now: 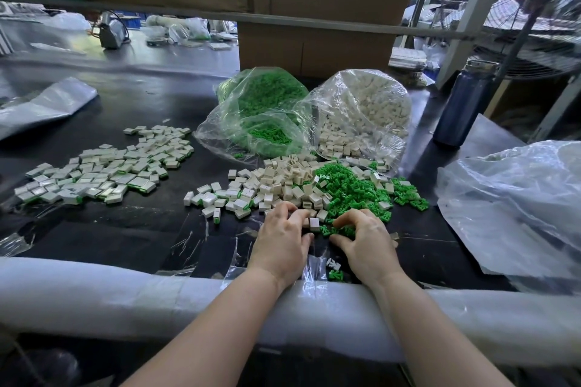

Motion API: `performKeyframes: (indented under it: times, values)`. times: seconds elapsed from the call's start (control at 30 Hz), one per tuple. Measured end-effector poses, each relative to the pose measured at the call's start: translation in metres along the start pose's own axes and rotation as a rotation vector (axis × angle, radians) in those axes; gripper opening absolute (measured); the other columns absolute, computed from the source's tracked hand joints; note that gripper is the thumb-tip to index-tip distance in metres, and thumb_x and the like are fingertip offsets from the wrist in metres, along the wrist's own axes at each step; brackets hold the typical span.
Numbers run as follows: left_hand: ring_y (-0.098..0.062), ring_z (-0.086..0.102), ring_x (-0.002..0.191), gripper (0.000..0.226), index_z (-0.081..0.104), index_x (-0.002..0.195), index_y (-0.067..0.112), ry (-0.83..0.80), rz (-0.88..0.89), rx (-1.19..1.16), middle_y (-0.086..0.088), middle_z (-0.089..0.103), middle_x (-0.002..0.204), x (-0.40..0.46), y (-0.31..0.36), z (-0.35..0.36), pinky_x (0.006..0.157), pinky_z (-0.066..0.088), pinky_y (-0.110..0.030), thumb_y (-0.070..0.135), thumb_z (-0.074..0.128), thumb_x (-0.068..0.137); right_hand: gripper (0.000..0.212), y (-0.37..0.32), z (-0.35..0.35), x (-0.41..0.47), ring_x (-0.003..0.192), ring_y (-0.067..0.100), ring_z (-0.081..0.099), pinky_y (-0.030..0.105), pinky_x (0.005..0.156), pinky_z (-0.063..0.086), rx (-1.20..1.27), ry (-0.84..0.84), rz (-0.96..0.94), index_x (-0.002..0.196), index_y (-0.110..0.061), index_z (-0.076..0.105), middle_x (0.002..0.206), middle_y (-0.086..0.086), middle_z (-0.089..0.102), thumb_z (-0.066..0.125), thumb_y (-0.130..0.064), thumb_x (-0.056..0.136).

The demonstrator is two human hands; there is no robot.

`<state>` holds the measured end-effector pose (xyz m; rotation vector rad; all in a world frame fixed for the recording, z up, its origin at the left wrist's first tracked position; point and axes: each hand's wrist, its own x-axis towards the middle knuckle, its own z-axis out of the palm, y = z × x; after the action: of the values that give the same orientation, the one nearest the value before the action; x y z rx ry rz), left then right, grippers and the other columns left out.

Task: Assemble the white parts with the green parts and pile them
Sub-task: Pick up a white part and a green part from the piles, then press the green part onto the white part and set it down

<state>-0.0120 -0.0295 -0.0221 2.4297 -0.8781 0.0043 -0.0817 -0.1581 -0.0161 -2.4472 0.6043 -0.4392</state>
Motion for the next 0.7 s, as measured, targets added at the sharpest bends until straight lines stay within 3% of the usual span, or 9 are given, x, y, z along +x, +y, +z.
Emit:
performKeyframes:
  times: [0.2, 0.33, 0.5, 0.7]
  values:
    - [-0.020, 0.026, 0.131, 0.051, 0.030, 0.143, 0.020, -0.024, -0.029, 0.019, -0.003, 0.030, 0.136, 0.0011, 0.0001, -0.0004, 0.114, 0.021, -0.031, 0.031, 0.045, 0.096, 0.018, -0.0007, -0.0009, -0.0014, 0.099, 0.014, 0.046, 0.027, 0.089, 0.037, 0.036, 0.008, 0.009, 0.089, -0.022, 0.055, 0.096, -0.007, 0.051, 0.071, -0.020, 0.081]
    - [-0.019, 0.028, 0.128, 0.046, 0.036, 0.141, 0.019, -0.040, -0.032, 0.035, -0.002, 0.032, 0.132, 0.0022, -0.0006, -0.0003, 0.113, 0.022, -0.030, 0.031, 0.044, 0.096, 0.019, -0.0007, -0.0007, -0.0012, 0.097, 0.015, 0.046, 0.025, 0.083, 0.035, 0.046, 0.011, 0.011, 0.084, -0.022, 0.053, 0.093, -0.007, 0.050, 0.071, -0.019, 0.081]
    - [-0.019, 0.032, 0.124, 0.041, 0.043, 0.135, 0.020, -0.021, -0.031, 0.019, -0.002, 0.035, 0.129, 0.0018, -0.0012, 0.0000, 0.111, 0.025, -0.029, 0.029, 0.047, 0.095, 0.020, -0.0008, -0.0013, -0.0024, 0.098, 0.015, 0.046, 0.025, 0.085, 0.036, 0.052, 0.012, 0.007, 0.079, -0.023, 0.053, 0.093, -0.006, 0.052, 0.072, -0.018, 0.080]
    - [-0.021, 0.029, 0.129, 0.049, 0.033, 0.142, 0.016, -0.032, -0.059, 0.045, -0.004, 0.033, 0.134, 0.0047, -0.0020, 0.0020, 0.112, 0.023, -0.031, 0.030, 0.045, 0.096, 0.019, -0.0037, -0.0030, -0.0048, 0.095, 0.013, 0.047, 0.033, 0.092, 0.039, 0.066, 0.062, -0.024, 0.079, -0.024, 0.054, 0.081, -0.015, 0.049, 0.071, -0.017, 0.080]
